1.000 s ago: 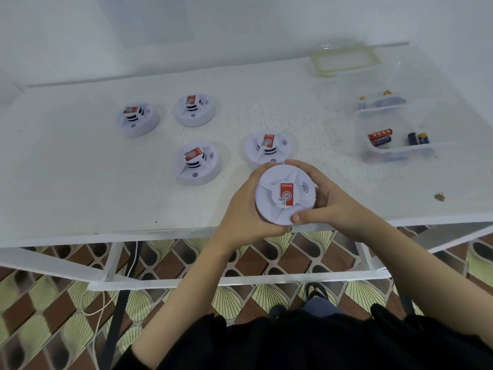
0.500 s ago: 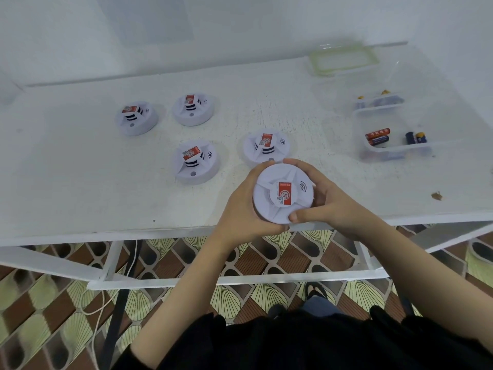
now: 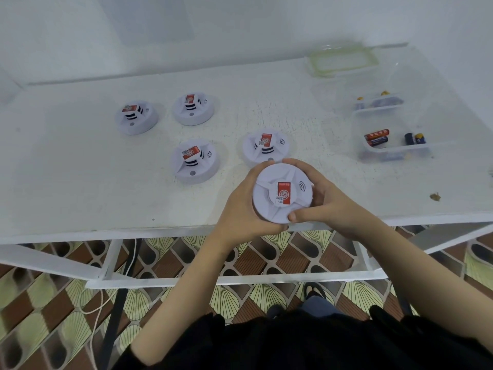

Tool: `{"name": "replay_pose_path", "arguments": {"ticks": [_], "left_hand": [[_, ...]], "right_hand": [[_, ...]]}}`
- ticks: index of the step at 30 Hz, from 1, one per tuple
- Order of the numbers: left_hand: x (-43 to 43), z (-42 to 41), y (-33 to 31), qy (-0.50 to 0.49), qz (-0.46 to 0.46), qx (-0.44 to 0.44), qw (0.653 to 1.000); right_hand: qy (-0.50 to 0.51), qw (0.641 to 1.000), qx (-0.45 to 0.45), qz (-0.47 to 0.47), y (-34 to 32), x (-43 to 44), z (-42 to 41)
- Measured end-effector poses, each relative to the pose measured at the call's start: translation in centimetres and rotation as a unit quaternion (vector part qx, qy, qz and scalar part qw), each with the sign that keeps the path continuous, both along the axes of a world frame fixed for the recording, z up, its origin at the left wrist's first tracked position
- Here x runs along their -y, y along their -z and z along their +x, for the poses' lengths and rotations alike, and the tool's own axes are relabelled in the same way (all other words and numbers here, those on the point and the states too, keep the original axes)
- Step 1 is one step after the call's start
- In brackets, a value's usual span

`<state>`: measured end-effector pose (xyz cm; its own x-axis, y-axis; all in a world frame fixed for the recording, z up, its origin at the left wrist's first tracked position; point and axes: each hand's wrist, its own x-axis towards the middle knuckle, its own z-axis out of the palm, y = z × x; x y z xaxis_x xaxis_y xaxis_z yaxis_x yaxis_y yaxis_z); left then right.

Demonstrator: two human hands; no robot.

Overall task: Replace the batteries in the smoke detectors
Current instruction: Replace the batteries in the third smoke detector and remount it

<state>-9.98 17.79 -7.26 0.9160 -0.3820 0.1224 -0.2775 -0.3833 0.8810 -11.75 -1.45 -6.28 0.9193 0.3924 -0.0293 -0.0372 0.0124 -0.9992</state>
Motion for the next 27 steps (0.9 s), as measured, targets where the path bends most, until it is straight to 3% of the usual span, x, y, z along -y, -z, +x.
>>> {"name": "replay_pose_path", "arguments": {"ticks": [10,27], "left_hand": [[0.0,0.0,-0.2,0.006,0.003,0.011,1.000],[0.1,-0.1,-0.3,0.009,-0.003,0.010,1.000]], "right_hand": [[-0.025,0.999,-0.019,-0.006,0.0,0.5,0.2],[-0.039,0.993,-0.084,0.068,-0.1,1.1,0.4]]}}
